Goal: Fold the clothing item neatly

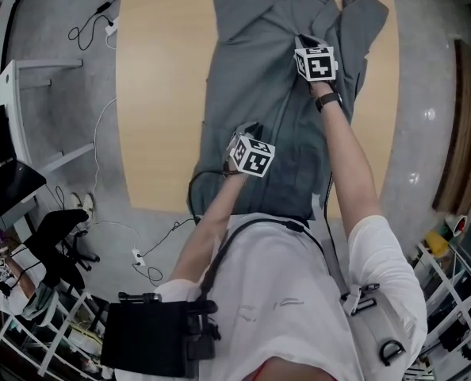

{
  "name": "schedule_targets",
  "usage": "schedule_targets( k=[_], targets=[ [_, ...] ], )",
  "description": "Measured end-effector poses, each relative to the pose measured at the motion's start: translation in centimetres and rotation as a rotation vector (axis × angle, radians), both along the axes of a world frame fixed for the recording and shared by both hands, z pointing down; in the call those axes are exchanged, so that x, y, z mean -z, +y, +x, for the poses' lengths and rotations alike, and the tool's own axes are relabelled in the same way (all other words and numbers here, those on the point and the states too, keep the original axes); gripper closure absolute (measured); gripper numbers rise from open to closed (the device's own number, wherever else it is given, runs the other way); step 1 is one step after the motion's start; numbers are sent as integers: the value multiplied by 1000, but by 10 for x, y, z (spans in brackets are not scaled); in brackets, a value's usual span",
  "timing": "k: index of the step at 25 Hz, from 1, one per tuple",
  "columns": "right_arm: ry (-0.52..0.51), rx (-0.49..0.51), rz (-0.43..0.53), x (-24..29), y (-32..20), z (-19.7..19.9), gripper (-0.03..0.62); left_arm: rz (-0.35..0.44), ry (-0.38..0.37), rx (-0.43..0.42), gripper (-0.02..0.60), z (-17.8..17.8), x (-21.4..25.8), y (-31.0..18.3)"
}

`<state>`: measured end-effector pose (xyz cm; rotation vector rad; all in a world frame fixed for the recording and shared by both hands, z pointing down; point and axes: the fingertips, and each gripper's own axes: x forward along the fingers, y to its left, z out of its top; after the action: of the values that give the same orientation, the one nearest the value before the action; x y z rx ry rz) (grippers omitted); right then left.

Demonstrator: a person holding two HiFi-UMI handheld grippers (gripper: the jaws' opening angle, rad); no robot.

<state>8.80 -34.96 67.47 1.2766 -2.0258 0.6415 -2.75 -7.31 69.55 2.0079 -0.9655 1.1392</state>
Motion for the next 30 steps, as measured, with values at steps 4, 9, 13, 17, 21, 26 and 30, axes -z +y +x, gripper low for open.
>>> schedule_targets(
  k=[4,9,13,17,21,26,30],
  targets=[
    [-60,-62,7,-1,8,17,445,4,63,78,523,-15,12,-11],
    [-164,-84,34,37,71,10,448,27,49,97,523,-51,19,-10],
    [-244,-50,-47,36,165,-23,470,33,71,136,523,-61,27,4],
    [-245,76,-148,17,267,-65,495,33,95,169,523,-66,42,30],
    [-215,157,-193,6,332,-88,516,33,104,216,523,-77,52,49],
    [-217,246,-178,12,369,-104,509,51,98,250,524,-87,60,74],
    [-262,321,-183,14,392,-115,499,46,100,326,525,-96,58,96]
  ],
)
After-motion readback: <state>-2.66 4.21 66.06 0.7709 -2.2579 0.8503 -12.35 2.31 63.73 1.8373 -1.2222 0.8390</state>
